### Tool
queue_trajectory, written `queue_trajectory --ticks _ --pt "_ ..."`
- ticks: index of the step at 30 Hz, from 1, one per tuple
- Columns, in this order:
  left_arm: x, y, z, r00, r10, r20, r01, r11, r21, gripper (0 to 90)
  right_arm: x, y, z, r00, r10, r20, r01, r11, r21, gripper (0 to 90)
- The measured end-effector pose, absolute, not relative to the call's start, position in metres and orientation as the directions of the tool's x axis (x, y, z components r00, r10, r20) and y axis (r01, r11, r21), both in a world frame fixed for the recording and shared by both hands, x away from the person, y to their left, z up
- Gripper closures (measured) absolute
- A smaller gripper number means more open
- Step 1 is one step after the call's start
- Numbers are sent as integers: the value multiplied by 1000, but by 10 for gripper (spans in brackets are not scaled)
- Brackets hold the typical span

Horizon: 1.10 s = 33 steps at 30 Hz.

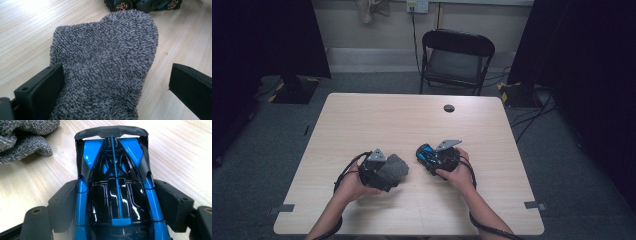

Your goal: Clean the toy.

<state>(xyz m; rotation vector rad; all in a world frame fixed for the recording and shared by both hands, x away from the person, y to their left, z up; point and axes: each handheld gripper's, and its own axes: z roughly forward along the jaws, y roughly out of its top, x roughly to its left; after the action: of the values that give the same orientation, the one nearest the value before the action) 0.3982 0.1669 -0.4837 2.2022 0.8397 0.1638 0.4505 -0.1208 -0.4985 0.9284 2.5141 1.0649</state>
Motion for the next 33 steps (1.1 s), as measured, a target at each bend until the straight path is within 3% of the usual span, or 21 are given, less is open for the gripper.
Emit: queue_trajectory --ticks 12,17,33 --pt "397 170 -484 755 636 -160 548 -478 686 57 450 -119 -499 -759 651 4 453 524 721 235" --pt "397 171 -488 764 624 -166 536 -470 701 24 449 -119 -499 -757 653 1 454 524 721 235" --pt "391 169 -498 799 599 -58 446 -524 726 2 449 -120 -500 -755 655 2 452 519 726 236"
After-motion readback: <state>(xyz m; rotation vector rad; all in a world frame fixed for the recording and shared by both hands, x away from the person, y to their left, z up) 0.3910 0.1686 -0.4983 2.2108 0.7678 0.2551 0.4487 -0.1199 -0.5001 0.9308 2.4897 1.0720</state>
